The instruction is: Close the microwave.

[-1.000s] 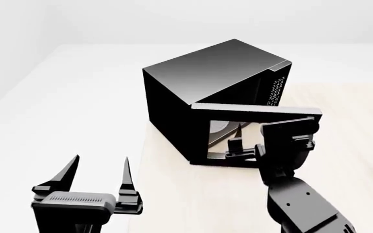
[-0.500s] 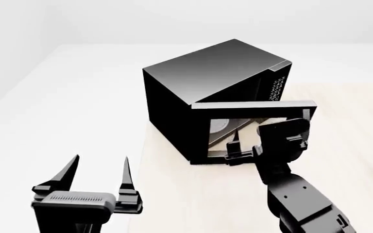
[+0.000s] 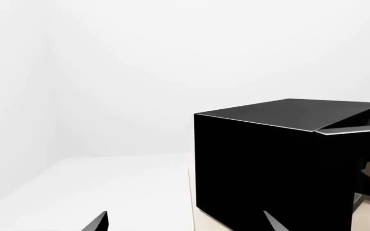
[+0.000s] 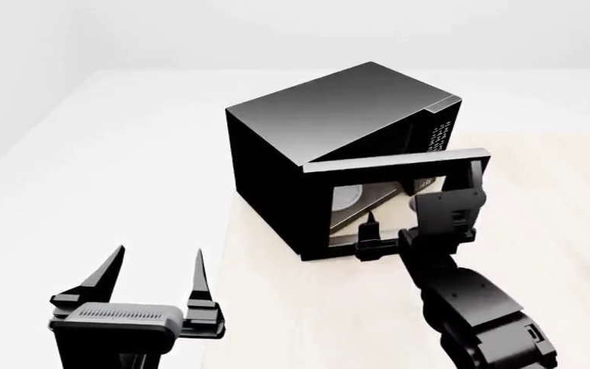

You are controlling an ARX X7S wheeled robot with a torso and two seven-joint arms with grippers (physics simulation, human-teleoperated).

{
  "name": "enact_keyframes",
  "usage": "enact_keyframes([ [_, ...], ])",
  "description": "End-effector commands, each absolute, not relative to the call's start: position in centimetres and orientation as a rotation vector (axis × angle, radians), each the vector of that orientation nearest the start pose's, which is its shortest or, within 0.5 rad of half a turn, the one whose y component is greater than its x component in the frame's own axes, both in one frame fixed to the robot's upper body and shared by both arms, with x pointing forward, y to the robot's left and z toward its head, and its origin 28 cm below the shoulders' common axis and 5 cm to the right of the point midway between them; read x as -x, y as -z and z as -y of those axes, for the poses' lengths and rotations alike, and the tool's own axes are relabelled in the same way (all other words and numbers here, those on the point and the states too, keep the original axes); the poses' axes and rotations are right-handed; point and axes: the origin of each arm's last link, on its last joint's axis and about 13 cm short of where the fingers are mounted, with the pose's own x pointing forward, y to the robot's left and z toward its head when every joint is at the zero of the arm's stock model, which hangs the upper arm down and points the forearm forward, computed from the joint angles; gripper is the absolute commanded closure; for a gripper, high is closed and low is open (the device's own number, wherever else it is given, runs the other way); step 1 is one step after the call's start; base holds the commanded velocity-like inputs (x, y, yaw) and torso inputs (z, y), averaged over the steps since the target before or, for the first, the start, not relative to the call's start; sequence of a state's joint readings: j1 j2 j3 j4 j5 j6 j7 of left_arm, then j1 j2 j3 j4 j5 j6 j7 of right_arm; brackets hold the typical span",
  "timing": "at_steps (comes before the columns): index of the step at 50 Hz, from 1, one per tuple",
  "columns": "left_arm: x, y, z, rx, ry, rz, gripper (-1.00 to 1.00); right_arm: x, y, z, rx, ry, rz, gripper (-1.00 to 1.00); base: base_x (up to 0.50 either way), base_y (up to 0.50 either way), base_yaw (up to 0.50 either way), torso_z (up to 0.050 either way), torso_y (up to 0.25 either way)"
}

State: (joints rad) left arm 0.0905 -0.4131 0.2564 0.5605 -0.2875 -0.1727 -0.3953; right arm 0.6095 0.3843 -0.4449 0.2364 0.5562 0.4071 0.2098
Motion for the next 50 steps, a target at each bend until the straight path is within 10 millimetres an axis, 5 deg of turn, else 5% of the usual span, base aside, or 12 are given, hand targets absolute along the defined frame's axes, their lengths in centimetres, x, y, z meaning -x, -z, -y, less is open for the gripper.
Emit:
enact_keyframes([
  [1,-17.4,-9.4,-21.6,-0.030,0.023,0.187,-1.00,-32.9,-8.8,13.1,0.030,-0.090,-0.214,-1.00,0.00,0.00,0.00,0.000,0.000],
  [50,-17.5,-9.3,-21.5,-0.033,0.021,0.184,-1.00,-35.0,-9.9,13.2,0.084,-0.105,-0.203,-1.00,0.00,0.00,0.00,0.000,0.000],
])
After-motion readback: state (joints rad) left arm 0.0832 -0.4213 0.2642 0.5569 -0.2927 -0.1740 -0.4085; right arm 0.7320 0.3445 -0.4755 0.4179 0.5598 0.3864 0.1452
